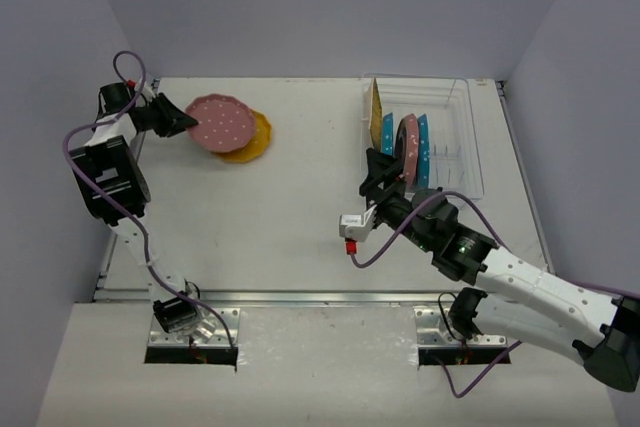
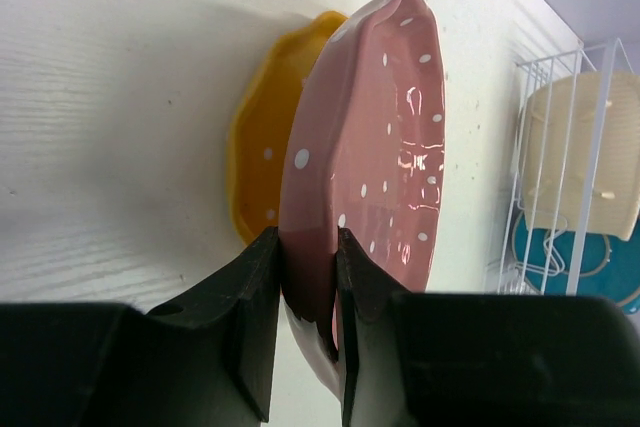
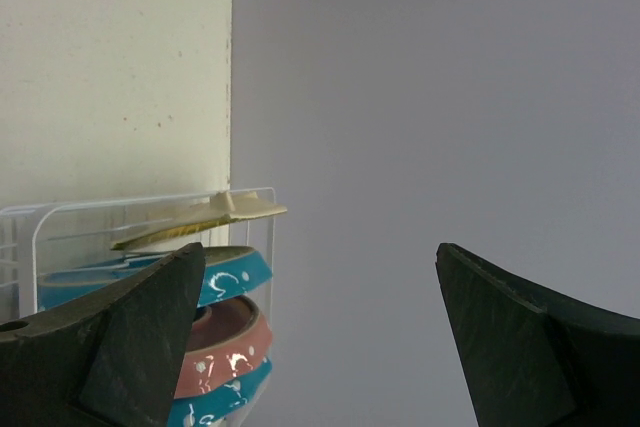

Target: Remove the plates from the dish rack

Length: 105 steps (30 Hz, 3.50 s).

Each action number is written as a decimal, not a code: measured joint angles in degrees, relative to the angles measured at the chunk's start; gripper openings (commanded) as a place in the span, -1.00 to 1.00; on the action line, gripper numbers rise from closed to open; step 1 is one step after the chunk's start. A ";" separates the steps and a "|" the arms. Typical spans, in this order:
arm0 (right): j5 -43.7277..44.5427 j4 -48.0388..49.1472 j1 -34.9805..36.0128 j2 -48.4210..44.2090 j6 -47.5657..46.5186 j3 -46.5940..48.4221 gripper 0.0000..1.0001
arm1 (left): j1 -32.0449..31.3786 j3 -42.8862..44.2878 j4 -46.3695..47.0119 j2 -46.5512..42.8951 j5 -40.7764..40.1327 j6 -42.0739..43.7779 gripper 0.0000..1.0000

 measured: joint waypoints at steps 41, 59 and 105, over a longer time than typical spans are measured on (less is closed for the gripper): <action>2.25 -27.43 -17.55 12.36 51.26 32.64 0.97 | -16.60 -10.35 3.73 -13.95 -38.34 16.14 0.31; -16.21 -48.05 -48.02 30.74 77.35 41.19 0.50 | -18.39 -25.12 3.03 -48.05 -42.61 23.06 0.66; -21.98 -40.52 -48.89 43.23 89.51 36.72 -1.00 | -18.48 -27.35 0.06 -50.31 -41.03 23.32 0.66</action>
